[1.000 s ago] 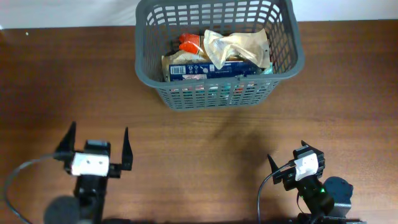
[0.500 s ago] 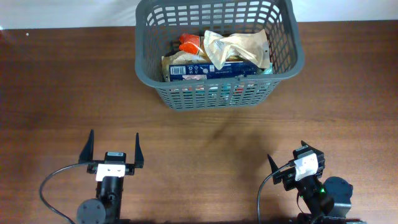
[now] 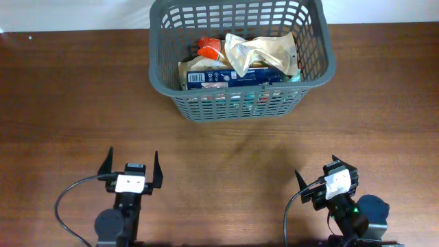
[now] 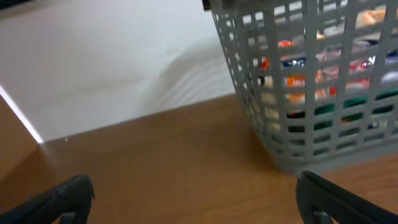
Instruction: Pack container
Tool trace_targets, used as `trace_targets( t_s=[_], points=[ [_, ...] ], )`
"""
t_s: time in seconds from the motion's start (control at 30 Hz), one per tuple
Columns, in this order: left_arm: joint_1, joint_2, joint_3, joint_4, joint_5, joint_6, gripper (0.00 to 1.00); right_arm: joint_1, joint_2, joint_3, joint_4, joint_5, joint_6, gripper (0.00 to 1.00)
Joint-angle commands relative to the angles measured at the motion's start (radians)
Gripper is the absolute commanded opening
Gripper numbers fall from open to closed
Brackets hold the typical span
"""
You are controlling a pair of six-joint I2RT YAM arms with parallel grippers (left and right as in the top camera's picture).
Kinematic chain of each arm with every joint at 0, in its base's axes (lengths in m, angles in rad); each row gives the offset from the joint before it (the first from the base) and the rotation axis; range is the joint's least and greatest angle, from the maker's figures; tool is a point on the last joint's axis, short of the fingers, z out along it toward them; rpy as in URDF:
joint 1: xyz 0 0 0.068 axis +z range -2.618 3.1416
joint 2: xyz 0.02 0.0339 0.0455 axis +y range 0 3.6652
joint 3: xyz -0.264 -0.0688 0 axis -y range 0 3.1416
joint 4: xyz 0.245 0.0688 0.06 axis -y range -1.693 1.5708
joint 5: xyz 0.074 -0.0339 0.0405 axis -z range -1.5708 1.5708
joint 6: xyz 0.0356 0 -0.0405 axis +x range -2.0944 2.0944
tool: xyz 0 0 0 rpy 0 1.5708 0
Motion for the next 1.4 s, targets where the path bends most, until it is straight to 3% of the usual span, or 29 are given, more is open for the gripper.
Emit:
trace_targets(
  t_s=[0.0, 0.07, 1.37],
  points=[
    [0.007, -0.01, -0.006, -0.007, 0.003, -0.002, 0.99, 0.005, -0.007, -0.005, -0.001, -0.008, 0.013, 0.99],
    [0.007, -0.006, -0.006, -0.06, 0.003, -0.002, 0.99, 0.005, -0.007, -0.005, -0.001, -0.008, 0.013, 0.99],
    [0.007, -0.005, -0.005, -0.061, 0.003, -0.002, 0.99, 0.005, -0.007, -0.005, -0.001, -0.008, 0.013, 0.99]
  ],
)
